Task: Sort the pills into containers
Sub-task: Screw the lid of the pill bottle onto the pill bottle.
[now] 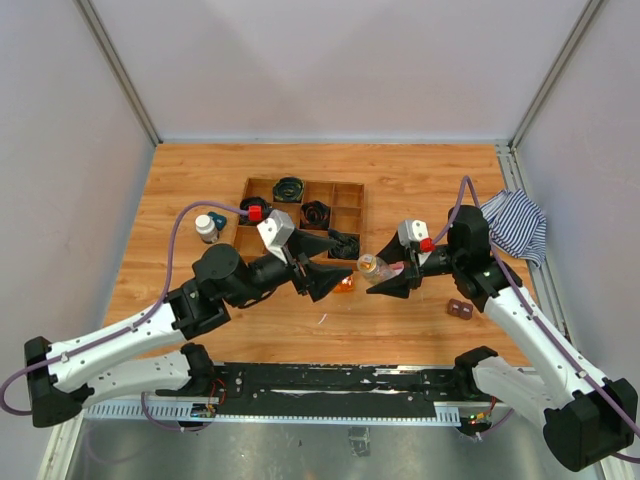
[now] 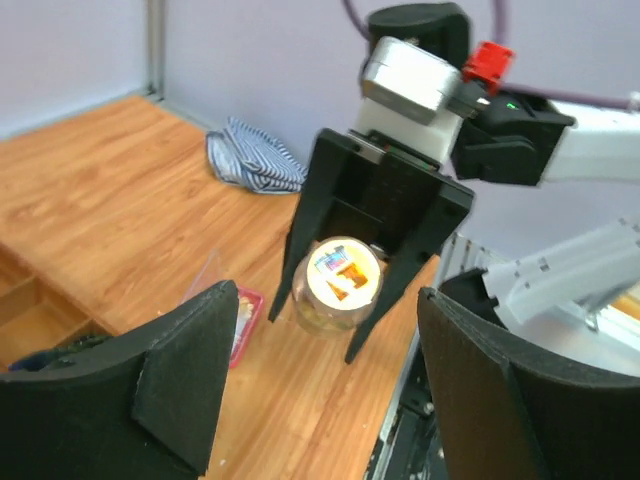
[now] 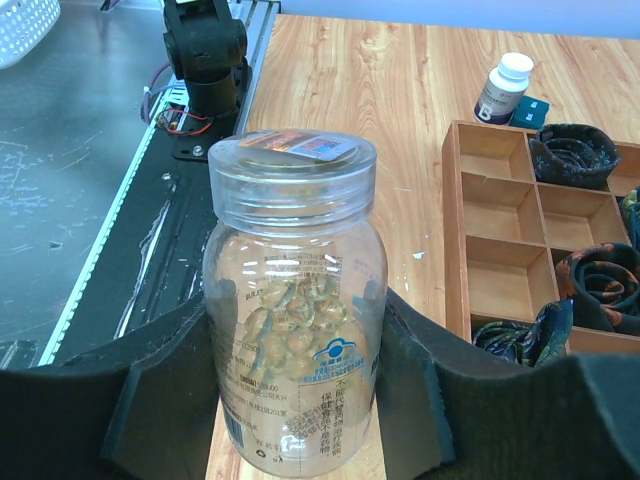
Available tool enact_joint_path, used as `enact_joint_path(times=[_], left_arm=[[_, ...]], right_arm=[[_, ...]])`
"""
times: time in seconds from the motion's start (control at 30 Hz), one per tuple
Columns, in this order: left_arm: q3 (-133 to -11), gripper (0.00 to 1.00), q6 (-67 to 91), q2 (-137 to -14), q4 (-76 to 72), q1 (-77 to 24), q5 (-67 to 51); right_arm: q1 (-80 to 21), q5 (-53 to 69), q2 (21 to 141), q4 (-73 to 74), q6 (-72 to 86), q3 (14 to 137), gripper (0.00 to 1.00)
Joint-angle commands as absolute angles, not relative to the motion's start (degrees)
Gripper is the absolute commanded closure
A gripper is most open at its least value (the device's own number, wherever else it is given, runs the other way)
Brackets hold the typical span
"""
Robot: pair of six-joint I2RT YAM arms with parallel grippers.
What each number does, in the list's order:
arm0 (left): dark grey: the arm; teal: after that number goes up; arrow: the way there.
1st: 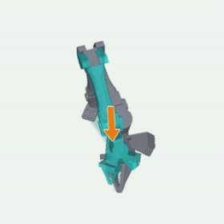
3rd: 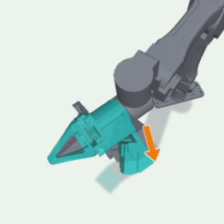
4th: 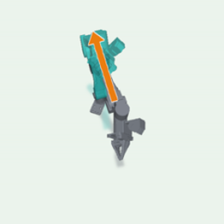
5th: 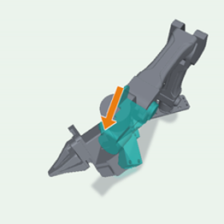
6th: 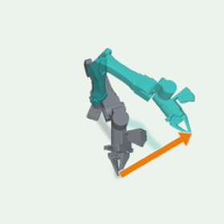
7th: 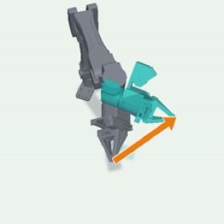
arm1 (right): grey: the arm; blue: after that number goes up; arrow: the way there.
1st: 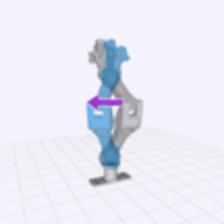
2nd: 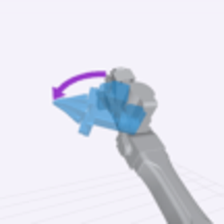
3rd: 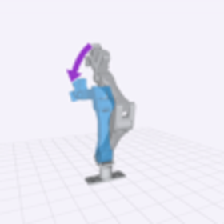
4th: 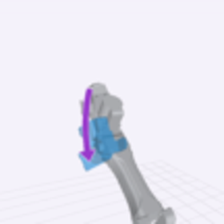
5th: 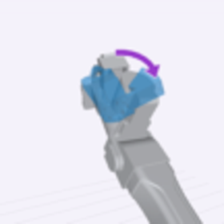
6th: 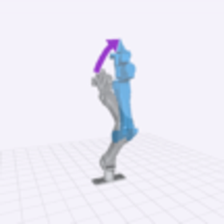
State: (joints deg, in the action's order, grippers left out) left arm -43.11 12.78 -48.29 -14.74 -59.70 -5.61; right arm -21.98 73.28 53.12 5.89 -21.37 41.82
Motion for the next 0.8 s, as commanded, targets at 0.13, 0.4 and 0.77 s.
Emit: enact_joint_path(times=[0.13,0.4,0.77], left_arm=[[-54.4,0.25,19.0,-57.1,-0.1,-70.2,19.5],[-59.8,0.24,17.5,-63.7,3.3,-73.9,25.9],[-63.1,0.43,16.2,-67.3,4.1,-74.4,26.8]], right_arm=[[-21.6,74.5,52.3,5.9,-21.0,43.4,0.99],[-21.5,74.7,52.1,6.0,-21.0,43.3,0.99],[-21.5,74.6,52.2,5.9,-21.0,43.3,1.00]])
